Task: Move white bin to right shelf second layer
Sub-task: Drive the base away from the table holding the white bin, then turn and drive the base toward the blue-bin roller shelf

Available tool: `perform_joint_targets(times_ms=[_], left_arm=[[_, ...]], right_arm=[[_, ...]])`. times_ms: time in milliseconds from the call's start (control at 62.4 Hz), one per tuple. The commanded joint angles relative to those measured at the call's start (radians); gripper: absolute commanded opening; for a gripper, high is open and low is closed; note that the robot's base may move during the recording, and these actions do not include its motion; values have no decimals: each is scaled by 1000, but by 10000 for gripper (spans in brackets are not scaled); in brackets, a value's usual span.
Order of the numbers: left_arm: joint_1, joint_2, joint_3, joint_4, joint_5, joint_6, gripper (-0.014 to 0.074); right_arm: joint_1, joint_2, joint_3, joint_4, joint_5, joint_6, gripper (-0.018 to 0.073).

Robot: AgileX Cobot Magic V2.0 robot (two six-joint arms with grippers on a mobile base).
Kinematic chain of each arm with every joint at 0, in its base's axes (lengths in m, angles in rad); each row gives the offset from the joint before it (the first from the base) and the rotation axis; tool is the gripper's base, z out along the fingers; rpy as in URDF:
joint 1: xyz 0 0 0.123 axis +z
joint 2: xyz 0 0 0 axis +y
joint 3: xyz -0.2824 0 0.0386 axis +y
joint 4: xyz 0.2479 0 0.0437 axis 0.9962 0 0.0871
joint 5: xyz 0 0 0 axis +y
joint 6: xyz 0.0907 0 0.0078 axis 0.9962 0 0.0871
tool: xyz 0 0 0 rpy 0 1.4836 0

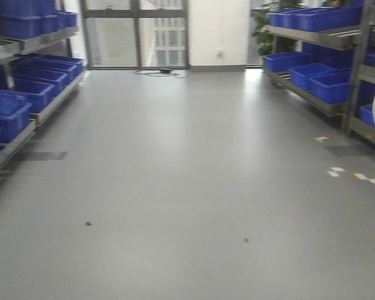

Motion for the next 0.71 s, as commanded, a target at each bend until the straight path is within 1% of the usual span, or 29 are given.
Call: perform_joint_targets(times_ms=[0, 689], left_arm=[[2, -19, 29, -8, -83, -5, 85], [2, -19, 29, -8, -83, -5, 85]], right_arm=[[-7, -4, -32, 1, -85, -5, 55], [-7, -4, -32, 1, -85, -5, 55]])
